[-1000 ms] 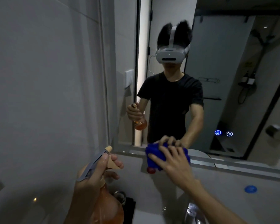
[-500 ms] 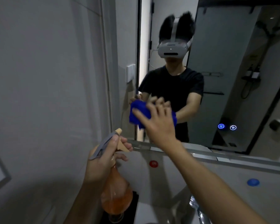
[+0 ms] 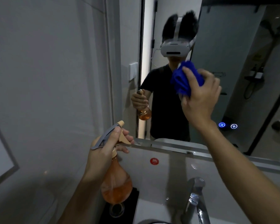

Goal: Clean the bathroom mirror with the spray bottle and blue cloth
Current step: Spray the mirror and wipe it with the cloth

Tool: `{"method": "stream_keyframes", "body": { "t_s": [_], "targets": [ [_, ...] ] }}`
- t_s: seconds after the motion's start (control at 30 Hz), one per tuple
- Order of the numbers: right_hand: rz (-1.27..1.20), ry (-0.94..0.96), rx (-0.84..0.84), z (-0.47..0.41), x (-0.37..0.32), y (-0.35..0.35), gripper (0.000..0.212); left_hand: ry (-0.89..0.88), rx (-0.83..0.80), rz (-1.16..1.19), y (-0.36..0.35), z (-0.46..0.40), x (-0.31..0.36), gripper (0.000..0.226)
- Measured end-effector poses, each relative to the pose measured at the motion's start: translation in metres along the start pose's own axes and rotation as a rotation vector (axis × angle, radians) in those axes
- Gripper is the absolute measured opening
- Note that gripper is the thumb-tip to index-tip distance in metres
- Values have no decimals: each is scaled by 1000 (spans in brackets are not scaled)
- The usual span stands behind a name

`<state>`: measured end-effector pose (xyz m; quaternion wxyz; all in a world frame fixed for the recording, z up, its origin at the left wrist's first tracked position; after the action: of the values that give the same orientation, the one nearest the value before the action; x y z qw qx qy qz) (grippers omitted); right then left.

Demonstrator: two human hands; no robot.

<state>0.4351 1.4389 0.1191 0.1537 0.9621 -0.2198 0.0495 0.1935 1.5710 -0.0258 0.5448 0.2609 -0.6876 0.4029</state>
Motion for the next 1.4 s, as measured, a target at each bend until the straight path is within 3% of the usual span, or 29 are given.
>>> {"method": "stream_keyframes", "body": {
  "t_s": [0.1,0.3,0.4,0.53,0.7,0.83,1.0,1.1,1.23,1.4],
  "targets": [
    [61,37,-61,-12,-35,-16,63,3,22,3,7,1,1,33],
    [9,715,-511,106,-126,-88,52,-13,58,-9,18,5,-2,40],
    [-18,731,-668,151,-117,-93,60,-17,69,7,28,9,-7,49],
    [-1,608,-613,152,-88,-80,63,-35,170,23,49,20,-18,60],
    [-13,462,-538,147,-73,-72,75,-27,247,18,64,20,-29,48],
    [-64,363,-462,136,-70,-72,70,-61,223,-32,65,21,-29,45],
    [-46,165,-198,36,-78,-52,58,24,113,-34,64,9,-44,65],
    [-8,109,-157,-28,-99,-61,64,32,84,21,68,-4,-42,74],
    [69,310,-153,-22,-169,-98,60,9,60,43,65,-8,-27,72],
    [7,733,-451,117,-223,-144,57,-40,39,14,58,-4,-15,85]
  ]
}}
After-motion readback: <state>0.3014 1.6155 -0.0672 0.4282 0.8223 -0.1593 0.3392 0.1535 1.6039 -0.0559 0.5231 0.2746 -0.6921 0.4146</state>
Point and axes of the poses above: each hand's wrist, its own z-axis away from the middle knuckle, its own y-axis out of the back of the hand, x = y × z, the point moved 9 cm from there along -z, towards the middle knuckle, and after that the axes turned 15 degrees about y, right-handed, at the moved point
